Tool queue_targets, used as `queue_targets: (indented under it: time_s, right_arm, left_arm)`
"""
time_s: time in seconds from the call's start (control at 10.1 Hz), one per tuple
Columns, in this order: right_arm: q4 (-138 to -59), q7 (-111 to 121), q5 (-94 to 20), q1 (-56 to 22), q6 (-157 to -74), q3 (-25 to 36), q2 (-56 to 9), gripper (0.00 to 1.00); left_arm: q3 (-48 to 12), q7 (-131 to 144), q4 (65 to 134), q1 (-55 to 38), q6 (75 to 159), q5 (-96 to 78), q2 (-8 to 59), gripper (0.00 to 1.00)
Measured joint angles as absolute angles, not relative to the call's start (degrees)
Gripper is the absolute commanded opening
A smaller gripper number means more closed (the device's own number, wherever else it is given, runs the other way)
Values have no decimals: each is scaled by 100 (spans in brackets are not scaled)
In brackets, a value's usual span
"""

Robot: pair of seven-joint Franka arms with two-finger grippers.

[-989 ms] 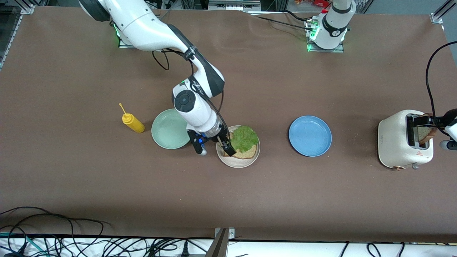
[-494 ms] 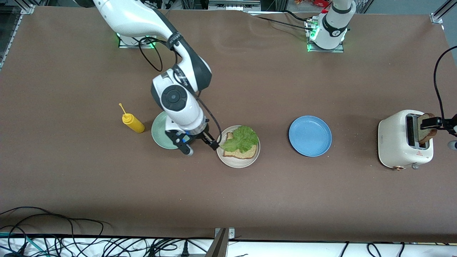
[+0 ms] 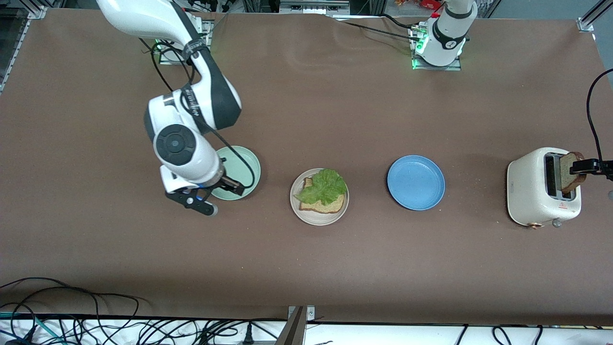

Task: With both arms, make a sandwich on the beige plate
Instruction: 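Withdraw the right gripper while the left gripper lifts the second bread slice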

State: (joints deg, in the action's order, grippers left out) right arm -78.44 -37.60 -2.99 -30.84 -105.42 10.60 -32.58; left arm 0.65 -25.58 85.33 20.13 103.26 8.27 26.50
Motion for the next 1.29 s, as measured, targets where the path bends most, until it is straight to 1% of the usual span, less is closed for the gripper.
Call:
queue_targets:
  time_s: [0.1, 0.2, 0.3, 0.4, 0.49, 0.69, 0.99, 1.09, 1.29]
  right_arm:
    - [-8114, -3055, -298, -3082, -10517, 1253, -3010, 100]
    - [-8403, -2537, -298, -3079, -10510, 1444, -2729, 100]
    - [-8688, -2093, -298, -3074, -10508, 1624, -2426, 100]
    - [-8991, -1568, -299, -3075, -10506, 1807, -2114, 100]
    - [-9310, -953, -300, -3073, -10507, 2032, -1841, 100]
    - [-9793, 286, -385, -3069, -10522, 2525, -1573, 100]
    - [-10272, 2152, -1071, -3056, -10596, 3328, -1529, 100]
    - [-10415, 2643, -1203, -3044, -10613, 3523, -1527, 100]
    - [-10732, 3968, -1856, -2951, -10652, 3830, -1531, 100]
  left_arm:
    - [64, -2558, 8638, 2044, 10430, 827, 2671, 99]
    - [61, -2558, 8735, 2064, 10496, 827, 2681, 94]
    - [57, -2558, 8820, 2079, 10582, 827, 2680, 79]
    - [56, -2558, 8902, 2085, 10667, 827, 2680, 55]
    - [54, -2558, 8953, 2087, 10704, 827, 2678, 37]
    - [47, -2558, 8980, 2087, 10705, 827, 2676, 1]
    - [28, -2641, 8983, 2086, 10690, 827, 2672, 0]
    - [10, -2677, 8983, 2084, 10688, 827, 2670, 0]
    - [-32, -2709, 8971, 2060, 10687, 1116, 2639, 0]
